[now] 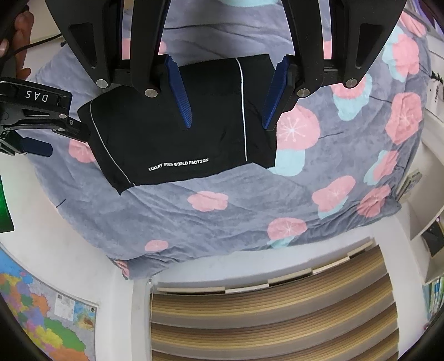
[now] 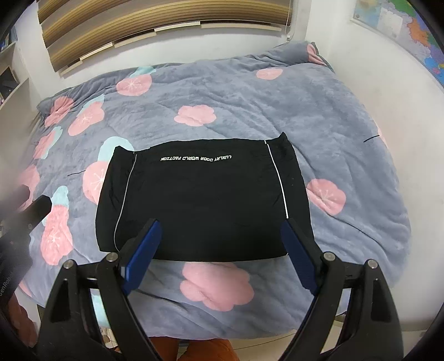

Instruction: Fold large clothes

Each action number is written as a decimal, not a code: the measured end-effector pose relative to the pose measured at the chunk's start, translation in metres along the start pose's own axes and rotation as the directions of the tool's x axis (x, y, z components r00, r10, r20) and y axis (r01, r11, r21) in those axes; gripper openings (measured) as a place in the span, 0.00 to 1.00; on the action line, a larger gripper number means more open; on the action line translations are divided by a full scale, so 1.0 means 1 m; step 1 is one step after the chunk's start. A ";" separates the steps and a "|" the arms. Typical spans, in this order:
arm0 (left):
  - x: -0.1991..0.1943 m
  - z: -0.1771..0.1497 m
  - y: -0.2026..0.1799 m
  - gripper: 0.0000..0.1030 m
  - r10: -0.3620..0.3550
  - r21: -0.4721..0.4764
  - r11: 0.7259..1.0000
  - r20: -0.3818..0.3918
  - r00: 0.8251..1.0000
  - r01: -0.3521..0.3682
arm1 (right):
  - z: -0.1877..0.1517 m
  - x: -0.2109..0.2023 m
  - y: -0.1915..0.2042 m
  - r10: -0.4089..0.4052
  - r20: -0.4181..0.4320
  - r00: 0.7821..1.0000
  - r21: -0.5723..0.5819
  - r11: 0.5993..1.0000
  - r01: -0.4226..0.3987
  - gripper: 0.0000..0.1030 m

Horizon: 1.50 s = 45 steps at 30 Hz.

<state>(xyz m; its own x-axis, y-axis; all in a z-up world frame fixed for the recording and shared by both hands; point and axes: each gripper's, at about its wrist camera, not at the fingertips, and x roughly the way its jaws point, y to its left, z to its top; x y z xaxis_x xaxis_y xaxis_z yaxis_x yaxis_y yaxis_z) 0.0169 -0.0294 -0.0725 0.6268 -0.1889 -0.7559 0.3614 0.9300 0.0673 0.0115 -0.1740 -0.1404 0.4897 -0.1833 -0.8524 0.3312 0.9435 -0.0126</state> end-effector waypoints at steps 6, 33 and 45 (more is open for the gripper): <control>0.004 0.000 0.001 0.53 0.002 -0.011 1.000 -0.010 1.000 -0.003 | 0.000 0.000 0.000 0.001 -0.001 1.000 0.002 1.000 -0.001 0.84; 0.002 -0.003 -0.001 0.58 0.011 -0.004 1.000 -0.002 1.000 -0.011 | -0.005 0.002 0.008 0.011 -0.003 1.000 -0.012 1.000 -0.011 0.84; 0.005 -0.001 -0.001 0.58 0.014 -0.008 1.000 -0.012 1.000 -0.015 | -0.002 0.004 0.007 0.015 -0.011 1.000 -0.020 1.000 -0.015 0.84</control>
<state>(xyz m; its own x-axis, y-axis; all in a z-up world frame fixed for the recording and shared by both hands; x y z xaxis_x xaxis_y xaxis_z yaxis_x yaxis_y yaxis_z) 0.0190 -0.0304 -0.0771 0.6237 -0.1717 -0.7626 0.3464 0.9352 0.0728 0.0143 -0.1678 -0.1453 0.4860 -0.1663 -0.8580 0.3080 0.9514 -0.0099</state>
